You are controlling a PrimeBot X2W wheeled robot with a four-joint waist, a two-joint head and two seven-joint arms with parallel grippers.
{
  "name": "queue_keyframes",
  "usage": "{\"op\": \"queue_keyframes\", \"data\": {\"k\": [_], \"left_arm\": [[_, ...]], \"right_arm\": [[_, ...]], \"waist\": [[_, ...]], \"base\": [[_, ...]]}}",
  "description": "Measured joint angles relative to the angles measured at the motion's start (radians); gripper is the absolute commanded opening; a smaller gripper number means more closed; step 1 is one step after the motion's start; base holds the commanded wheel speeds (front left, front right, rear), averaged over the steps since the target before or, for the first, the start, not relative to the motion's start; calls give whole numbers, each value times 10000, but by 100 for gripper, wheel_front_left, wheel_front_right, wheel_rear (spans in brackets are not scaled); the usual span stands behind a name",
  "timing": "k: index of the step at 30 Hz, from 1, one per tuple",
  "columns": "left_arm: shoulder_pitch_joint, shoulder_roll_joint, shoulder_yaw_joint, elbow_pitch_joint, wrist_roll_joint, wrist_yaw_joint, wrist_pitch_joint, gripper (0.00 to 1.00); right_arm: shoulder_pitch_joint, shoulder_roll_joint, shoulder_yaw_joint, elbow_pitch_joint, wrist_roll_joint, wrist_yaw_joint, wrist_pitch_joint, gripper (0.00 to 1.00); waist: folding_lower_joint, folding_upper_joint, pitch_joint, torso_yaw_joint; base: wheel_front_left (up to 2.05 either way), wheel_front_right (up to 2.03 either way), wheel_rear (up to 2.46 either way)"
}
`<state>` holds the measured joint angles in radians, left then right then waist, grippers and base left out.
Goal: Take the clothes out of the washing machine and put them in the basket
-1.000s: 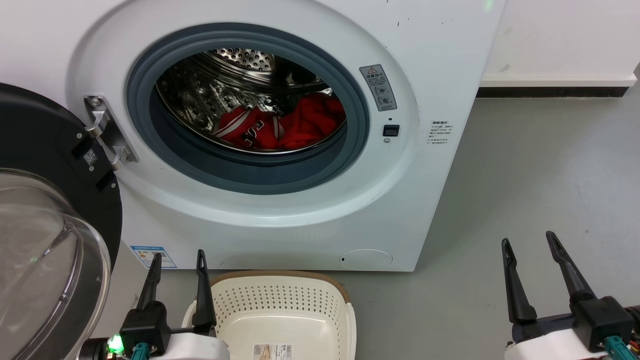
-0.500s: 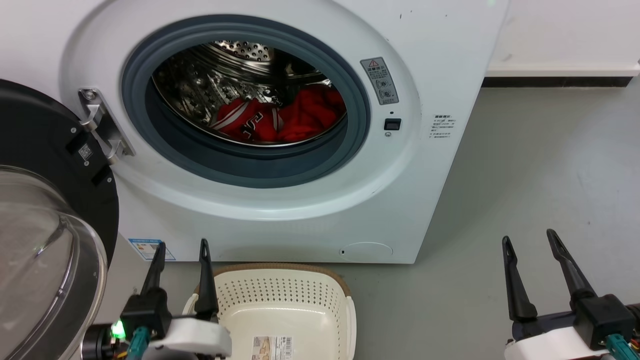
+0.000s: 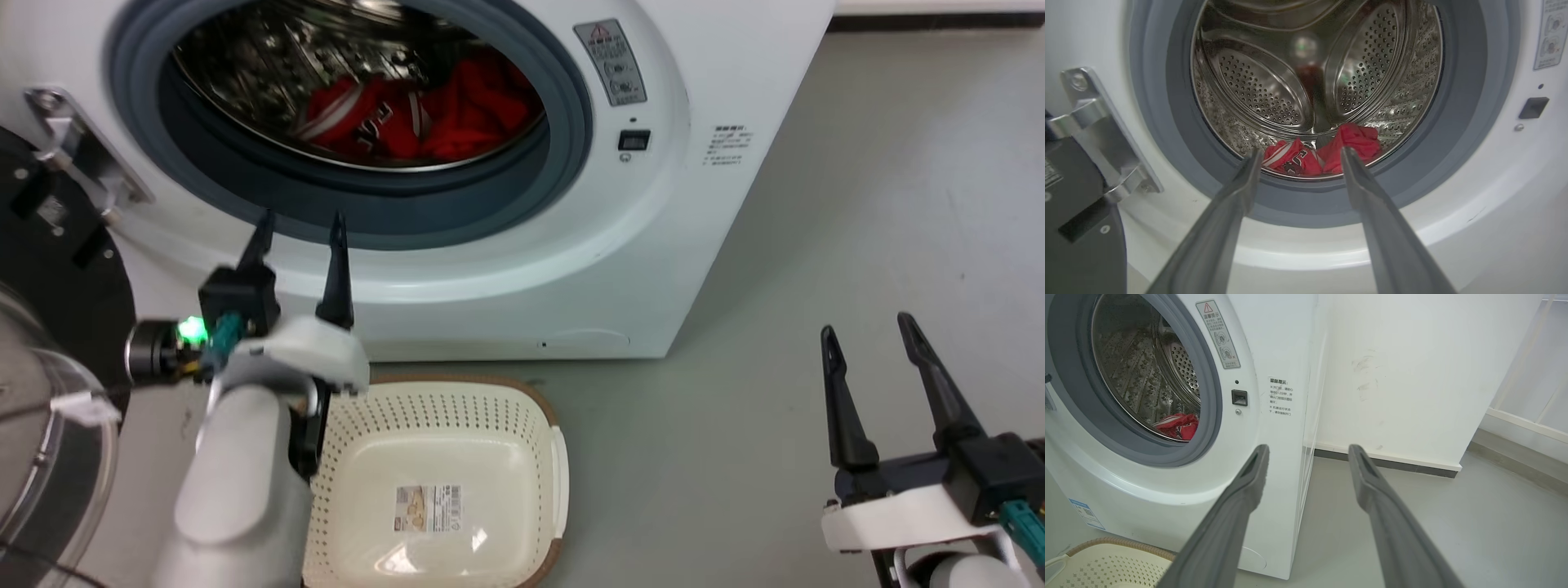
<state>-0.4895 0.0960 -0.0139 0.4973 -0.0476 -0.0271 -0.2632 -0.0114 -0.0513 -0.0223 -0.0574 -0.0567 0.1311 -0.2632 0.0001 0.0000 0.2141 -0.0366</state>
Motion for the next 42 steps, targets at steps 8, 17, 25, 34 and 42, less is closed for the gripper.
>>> {"op": "queue_keyframes", "data": {"k": [8,17,25,34,42], "left_arm": [[-3944,629,-416,3306,395,-270,357,100],[-7056,1626,-506,5233,391,-616,1290,100],[-9426,2502,-844,6107,581,-830,2370,100],[-11325,2892,-1503,6830,686,-1007,3820,100],[-12521,3183,-2092,7375,568,-1018,5511,100]], "right_arm": [[-1002,-2,29,-171,171,0,0,100],[-1858,-4,36,-408,570,0,0,100],[-2371,-4,92,-644,851,0,0,100],[-2810,-2,142,-792,1185,0,0,100],[-3031,-2,291,-928,1457,0,0,100]], "waist": [[1,0,1615,-445],[2,0,3152,-940],[3,-1,4459,-1369],[2,-1,5714,-1745],[1,-1,6409,-2106]], "base": [[0,0,0],[0,0,0],[0,0,0],[0,0,0],[0,0,0]]}}
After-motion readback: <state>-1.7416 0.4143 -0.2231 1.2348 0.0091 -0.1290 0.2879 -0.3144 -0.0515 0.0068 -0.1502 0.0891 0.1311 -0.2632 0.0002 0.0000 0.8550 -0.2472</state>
